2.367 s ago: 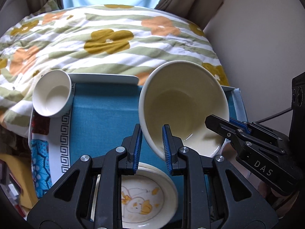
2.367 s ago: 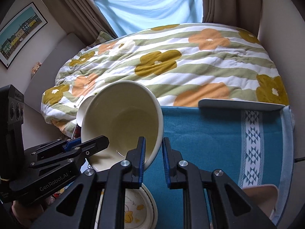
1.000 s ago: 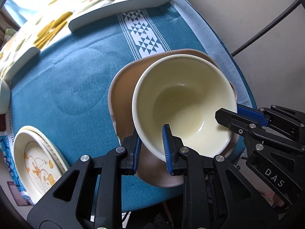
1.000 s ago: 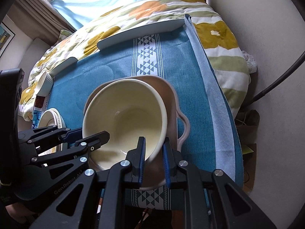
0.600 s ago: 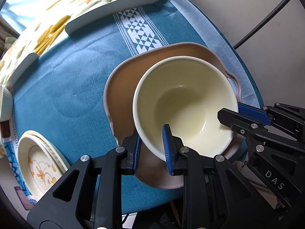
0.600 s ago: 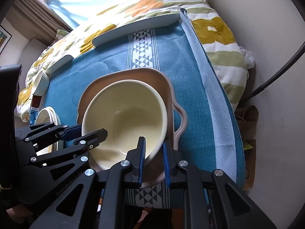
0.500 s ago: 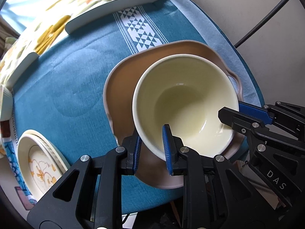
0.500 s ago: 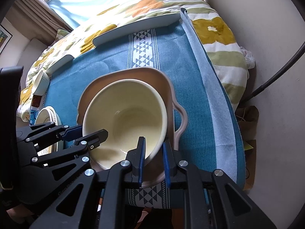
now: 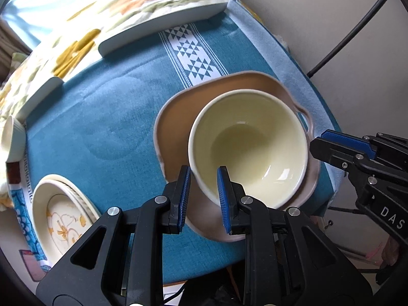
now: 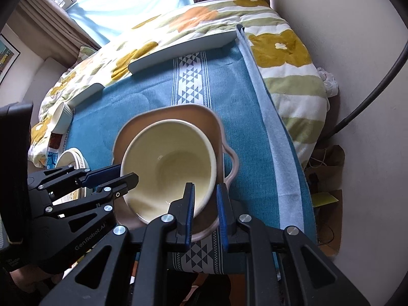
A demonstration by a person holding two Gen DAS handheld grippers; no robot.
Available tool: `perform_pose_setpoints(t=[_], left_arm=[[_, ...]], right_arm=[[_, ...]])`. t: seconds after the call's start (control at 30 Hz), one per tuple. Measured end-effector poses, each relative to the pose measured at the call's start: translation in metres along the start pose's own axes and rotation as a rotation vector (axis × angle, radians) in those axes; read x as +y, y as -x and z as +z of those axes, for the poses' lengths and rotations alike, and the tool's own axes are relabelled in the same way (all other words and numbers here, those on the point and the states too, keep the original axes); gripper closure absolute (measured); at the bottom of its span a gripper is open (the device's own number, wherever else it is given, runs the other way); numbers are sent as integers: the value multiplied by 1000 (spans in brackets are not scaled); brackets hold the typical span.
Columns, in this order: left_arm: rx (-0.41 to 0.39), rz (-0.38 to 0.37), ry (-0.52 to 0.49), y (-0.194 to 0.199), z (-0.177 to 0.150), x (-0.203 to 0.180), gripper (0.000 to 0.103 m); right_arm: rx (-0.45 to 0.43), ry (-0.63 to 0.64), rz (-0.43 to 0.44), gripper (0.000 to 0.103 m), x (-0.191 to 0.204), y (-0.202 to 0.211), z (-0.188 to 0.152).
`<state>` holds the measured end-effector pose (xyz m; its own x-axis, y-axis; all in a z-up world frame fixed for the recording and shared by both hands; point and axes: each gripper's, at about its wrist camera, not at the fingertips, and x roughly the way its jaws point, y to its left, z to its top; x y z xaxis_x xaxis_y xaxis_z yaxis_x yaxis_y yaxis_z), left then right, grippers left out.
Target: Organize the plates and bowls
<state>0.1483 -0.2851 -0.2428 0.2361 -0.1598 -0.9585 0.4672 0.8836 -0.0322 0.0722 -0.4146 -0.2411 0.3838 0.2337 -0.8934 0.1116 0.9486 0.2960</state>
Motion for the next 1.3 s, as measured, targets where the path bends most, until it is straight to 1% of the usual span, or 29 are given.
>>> perform_pose_setpoints(t=[0.13, 0.3, 0.4, 0.47, 0.5, 0.53, 0.57, 0.6, 0.63, 0.67, 0.73, 0.8, 0.83, 0.87, 0.9, 1.0, 1.07, 1.13, 1.23, 1.27, 1.3], left_arm=[[-74, 13, 37, 31, 1, 11, 84], [-185, 40, 138, 75, -6, 52, 84], [-201, 31, 233, 89, -11, 88, 83], [-198, 44, 292, 94, -15, 111, 79], [-199, 56, 318, 96, -17, 124, 63], [-208, 67, 343, 98, -19, 136, 32], [-226, 82, 370, 102, -23, 147, 18], [-246, 104, 400, 106, -27, 160, 3], [-258, 125, 423, 109, -31, 172, 1], [-263, 132, 439, 112, -34, 185, 1], [-263, 136, 471, 113, -38, 212, 1], [-249, 163, 503, 114, -39, 240, 1], [-250, 174, 517, 115, -40, 254, 1], [-257, 179, 534, 116, -40, 269, 1], [-263, 179, 552, 116, -42, 282, 1], [-290, 153, 612, 115, -48, 325, 1], [-305, 126, 672, 111, -54, 355, 1], [-310, 85, 747, 102, -62, 384, 1], [-302, 7, 850, 82, -73, 421, 2], [-295, -16, 879, 74, -76, 431, 3], [-292, -42, 906, 66, -79, 441, 8]], right_arm=[[-29, 28, 33, 87, 6, 15, 6], [-67, 105, 115, 87, 32, 23, 28], [-77, 167, 143, 87, 58, 20, 43], [-86, 203, 162, 86, 78, 17, 53], [-90, 219, 173, 84, 87, 16, 58], [-90, 233, 188, 73, 97, 13, 63], [-89, 243, 207, 54, 106, 9, 68], [-89, 250, 232, 44, 116, 6, 72], [-89, 257, 257, 27, 126, 2, 78], [-91, 266, 275, 19, 137, -3, 83], [-95, 298, 280, 16, 163, -12, 94], [-110, 343, 285, 9, 191, -20, 105], [-119, 367, 301, 4, 205, -24, 112], [-123, 384, 317, 1, 219, -28, 118], [-118, 400, 324, 1, 232, -33, 125], [-81, 463, 287, 1, 276, -56, 145], [-32, 516, 282, 1, 305, -74, 156], [5, 550, 285, 1, 332, -94, 163], [1, 566, 254, 1, 365, -119, 170], [26, 572, 254, 1, 376, -132, 172], [61, 575, 264, 1, 385, -145, 175]])
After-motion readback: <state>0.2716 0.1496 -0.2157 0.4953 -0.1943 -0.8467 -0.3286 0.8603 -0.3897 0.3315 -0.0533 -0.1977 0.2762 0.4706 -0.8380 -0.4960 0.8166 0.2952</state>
